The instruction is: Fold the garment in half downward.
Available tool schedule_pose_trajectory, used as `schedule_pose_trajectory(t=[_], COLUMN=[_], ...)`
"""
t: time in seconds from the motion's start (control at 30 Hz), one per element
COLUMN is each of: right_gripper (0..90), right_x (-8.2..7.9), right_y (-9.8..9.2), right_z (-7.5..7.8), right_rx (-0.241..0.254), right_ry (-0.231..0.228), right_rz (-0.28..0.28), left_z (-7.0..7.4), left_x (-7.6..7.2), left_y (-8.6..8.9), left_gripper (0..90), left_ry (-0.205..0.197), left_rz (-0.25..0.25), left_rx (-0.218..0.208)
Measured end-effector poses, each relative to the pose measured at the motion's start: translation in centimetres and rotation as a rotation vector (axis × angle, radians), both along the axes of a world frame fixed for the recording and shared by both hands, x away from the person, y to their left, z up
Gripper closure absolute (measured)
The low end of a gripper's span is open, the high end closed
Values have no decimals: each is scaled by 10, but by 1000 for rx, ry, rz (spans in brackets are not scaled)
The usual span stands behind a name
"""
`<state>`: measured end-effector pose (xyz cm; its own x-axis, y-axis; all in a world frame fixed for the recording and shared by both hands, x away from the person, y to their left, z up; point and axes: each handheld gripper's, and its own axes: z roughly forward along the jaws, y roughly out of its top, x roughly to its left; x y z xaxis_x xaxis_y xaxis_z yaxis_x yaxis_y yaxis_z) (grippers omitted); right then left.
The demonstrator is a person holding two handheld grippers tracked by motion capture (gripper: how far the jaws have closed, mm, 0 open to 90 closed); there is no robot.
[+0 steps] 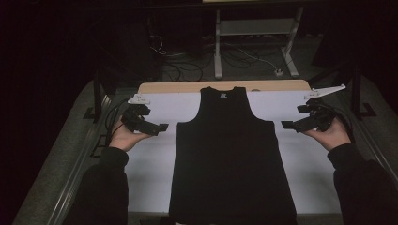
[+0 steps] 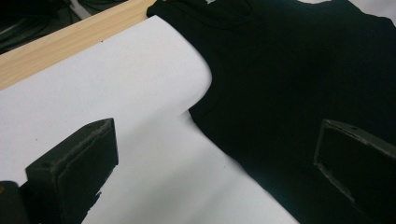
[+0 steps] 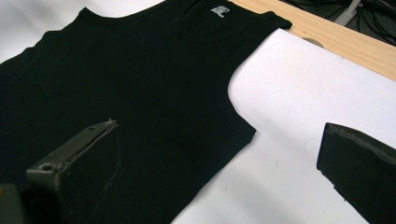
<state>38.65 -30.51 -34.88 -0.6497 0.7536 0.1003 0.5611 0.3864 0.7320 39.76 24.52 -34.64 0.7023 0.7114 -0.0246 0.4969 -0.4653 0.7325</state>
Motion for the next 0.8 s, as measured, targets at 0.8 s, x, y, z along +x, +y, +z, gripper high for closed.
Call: schedule_pose_trajectory(t=[0.8], right_gripper=[0], right_x=[34], right_y=[-10], right_z=[-17], right_rx=[33], right_ry=[46], right_rz=[-44], left_z=[-11], left_x=[29], left_y=[-4], left_gripper=[0], left_ry=[43], left_rz=[-2], left_rx=[8])
